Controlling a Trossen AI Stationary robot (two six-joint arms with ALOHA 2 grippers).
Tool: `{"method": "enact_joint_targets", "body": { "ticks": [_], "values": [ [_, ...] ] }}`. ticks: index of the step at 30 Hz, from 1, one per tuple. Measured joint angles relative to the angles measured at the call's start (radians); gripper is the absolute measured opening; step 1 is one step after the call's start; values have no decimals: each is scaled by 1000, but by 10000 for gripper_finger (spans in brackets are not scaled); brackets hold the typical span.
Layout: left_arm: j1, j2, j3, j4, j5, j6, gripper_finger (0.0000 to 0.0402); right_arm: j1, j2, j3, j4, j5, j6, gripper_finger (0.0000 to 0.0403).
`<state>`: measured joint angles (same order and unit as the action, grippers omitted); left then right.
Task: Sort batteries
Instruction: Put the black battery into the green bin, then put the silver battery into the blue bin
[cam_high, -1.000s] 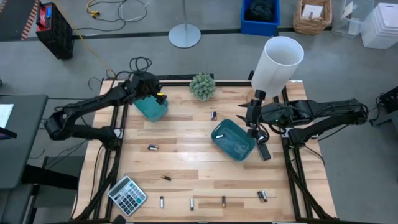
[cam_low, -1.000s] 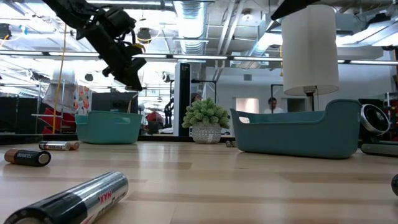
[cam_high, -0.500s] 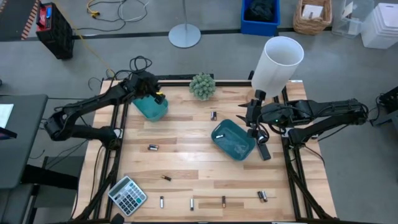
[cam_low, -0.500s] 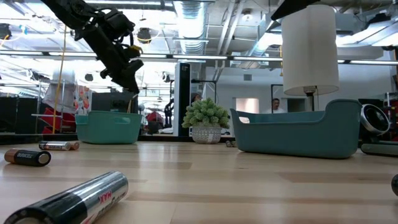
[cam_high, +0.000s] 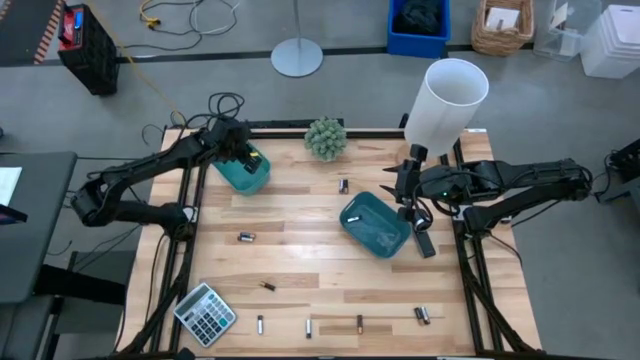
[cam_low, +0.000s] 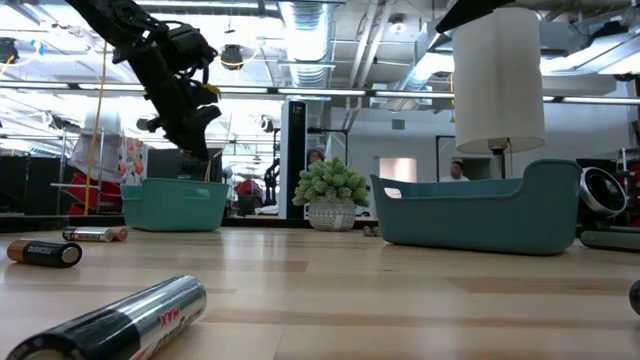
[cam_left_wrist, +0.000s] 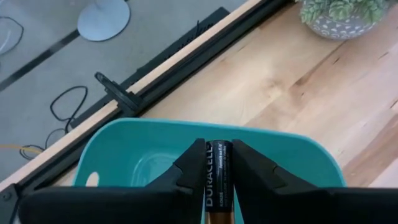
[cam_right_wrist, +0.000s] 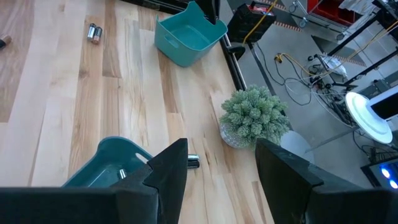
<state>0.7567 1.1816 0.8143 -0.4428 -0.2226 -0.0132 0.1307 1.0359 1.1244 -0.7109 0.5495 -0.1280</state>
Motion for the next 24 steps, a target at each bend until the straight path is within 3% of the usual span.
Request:
{"method": "enact_joint_targets", "body": {
  "ticks": [12,24],
  "values": [
    [-5,0,0,-29,-26,-21,147,0,0,0,-2,0,8,205],
    [-153,0,0,38,10,9,138,0,0,0,-51,0,68,205]
  ]
}}
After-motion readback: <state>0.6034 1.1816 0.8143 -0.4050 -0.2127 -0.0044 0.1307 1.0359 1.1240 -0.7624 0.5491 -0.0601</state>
